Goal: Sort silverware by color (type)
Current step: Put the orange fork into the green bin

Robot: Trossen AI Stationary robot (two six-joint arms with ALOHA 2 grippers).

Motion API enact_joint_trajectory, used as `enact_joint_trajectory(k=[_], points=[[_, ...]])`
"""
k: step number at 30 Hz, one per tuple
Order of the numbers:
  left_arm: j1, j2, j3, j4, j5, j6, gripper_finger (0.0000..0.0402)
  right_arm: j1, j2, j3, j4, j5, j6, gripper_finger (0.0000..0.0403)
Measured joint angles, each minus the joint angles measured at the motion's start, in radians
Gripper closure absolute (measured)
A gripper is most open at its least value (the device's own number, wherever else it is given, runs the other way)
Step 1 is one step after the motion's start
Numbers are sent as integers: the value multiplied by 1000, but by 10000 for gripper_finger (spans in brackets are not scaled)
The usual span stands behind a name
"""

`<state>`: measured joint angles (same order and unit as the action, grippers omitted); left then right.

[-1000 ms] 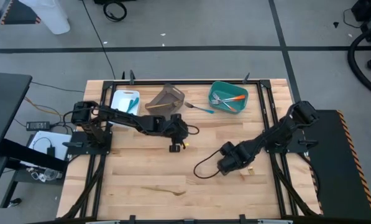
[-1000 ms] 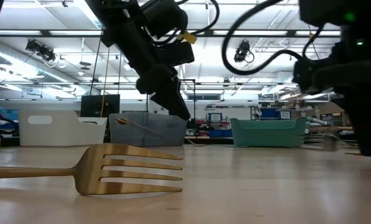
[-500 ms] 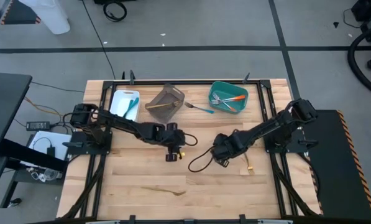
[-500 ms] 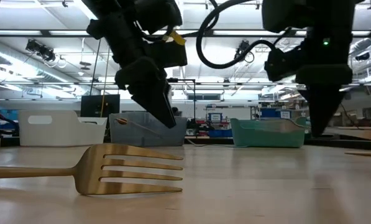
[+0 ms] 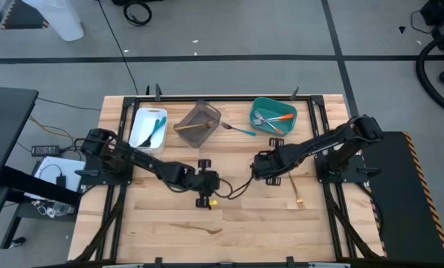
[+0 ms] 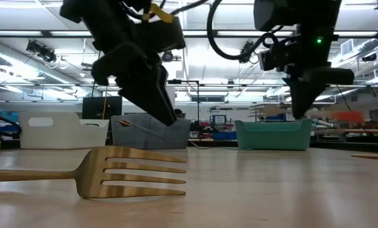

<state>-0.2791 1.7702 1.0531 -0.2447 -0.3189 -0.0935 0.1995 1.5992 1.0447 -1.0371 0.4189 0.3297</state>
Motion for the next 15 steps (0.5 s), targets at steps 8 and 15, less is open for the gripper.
enact_joint_trajectory(k=[8, 15], points=[[-29, 0, 0, 1, -2, 77, 258, -98, -82, 0, 6, 95, -382, 391], [-40, -1, -84, 230, 68, 216, 258, -234, -129, 0, 15, 111, -551, 391]])
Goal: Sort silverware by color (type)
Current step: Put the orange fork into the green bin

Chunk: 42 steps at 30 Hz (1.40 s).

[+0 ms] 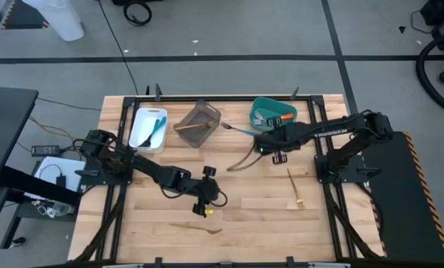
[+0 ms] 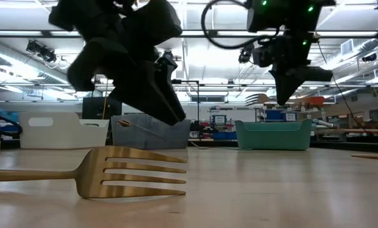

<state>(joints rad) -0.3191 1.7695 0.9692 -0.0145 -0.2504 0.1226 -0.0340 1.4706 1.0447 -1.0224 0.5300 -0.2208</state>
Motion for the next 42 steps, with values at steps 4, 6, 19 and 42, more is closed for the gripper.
enact_joint_trajectory(k=[4, 6, 19, 42], points=[[14, 0, -74, 118, 10, -30, 258, -88, 0, 0, 10, 2, -54, 391], [16, -3, -99, 141, 7, -61, 258, -129, 0, 0, 22, 1, -75, 391], [-19, -114, -162, 205, -2, -137, 258, -355, 1, 0, 204, -25, -270, 391], [36, -154, -161, 275, -141, -50, 258, -607, 2, 0, 329, -251, 49, 391]])
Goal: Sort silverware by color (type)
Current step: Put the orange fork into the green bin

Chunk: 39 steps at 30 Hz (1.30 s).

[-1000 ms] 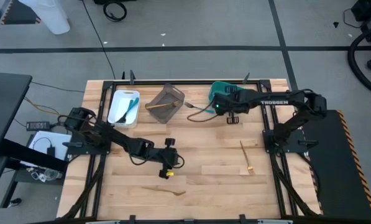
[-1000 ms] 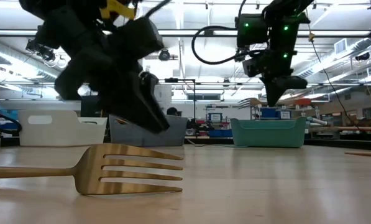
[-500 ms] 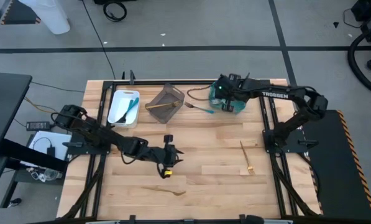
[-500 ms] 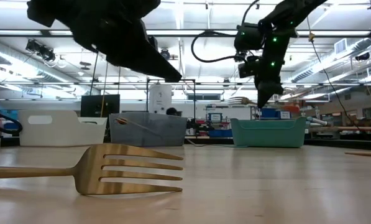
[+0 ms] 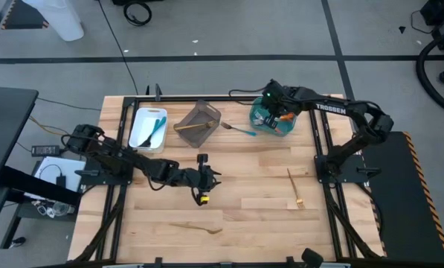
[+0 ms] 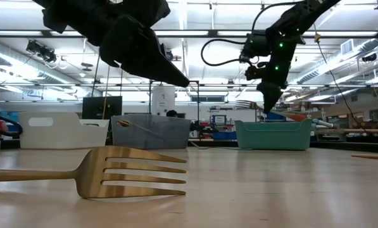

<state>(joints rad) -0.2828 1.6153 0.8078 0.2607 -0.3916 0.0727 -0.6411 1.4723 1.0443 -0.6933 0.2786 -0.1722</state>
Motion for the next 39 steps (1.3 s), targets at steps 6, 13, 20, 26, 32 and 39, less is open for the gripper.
enact_joint_trajectory(k=[6, 13, 20, 26, 32, 39], points=[[24, 0, 0, 1, 0, 30, 258, -34, 0, 0, 4, -65, 24, 391], [31, 0, 0, 5, 1, 61, 258, -50, 1, 19, -48, -61, 14, 391], [40, 1, 0, 43, 2, 118, 258, -56, 3, 121, -196, -78, 64, 391], [40, 1, 0, 43, 2, 124, 258, -74, 91, 135, -277, -100, 113, 391], [45, 1, 0, 43, 2, 145, 258, -75, 169, 161, -307, -109, 120, 391], [51, 1, 0, 41, 2, 148, 258, -105, 227, 263, -315, -150, 117, 391]])
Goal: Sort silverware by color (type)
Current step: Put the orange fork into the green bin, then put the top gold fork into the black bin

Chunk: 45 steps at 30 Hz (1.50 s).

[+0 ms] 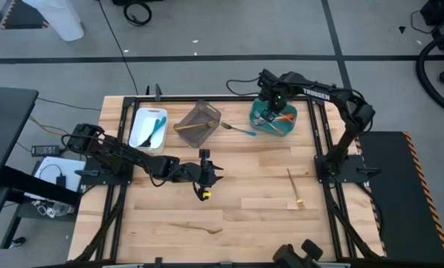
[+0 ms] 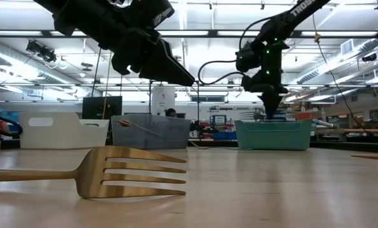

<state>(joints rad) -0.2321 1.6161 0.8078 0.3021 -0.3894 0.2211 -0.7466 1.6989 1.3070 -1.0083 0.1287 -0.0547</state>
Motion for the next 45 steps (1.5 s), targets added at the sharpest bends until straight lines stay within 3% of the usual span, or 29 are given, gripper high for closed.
enact_joint_trajectory(k=[14, 30, 37, 45], points=[[-3, 0, 0, -31, 0, -52, 258, -29, 149, 39, -84, -45, 13, 386], [-8, 0, 0, -49, 0, -79, 258, -28, 132, 38, -18, -19, 0, 325], [-8, 0, 0, -52, 0, -79, 258, -27, 132, 64, -78, -26, 3, 296], [-8, 0, 0, -52, 0, -79, 258, 29, 132, 152, -158, -37, 26, 292]])
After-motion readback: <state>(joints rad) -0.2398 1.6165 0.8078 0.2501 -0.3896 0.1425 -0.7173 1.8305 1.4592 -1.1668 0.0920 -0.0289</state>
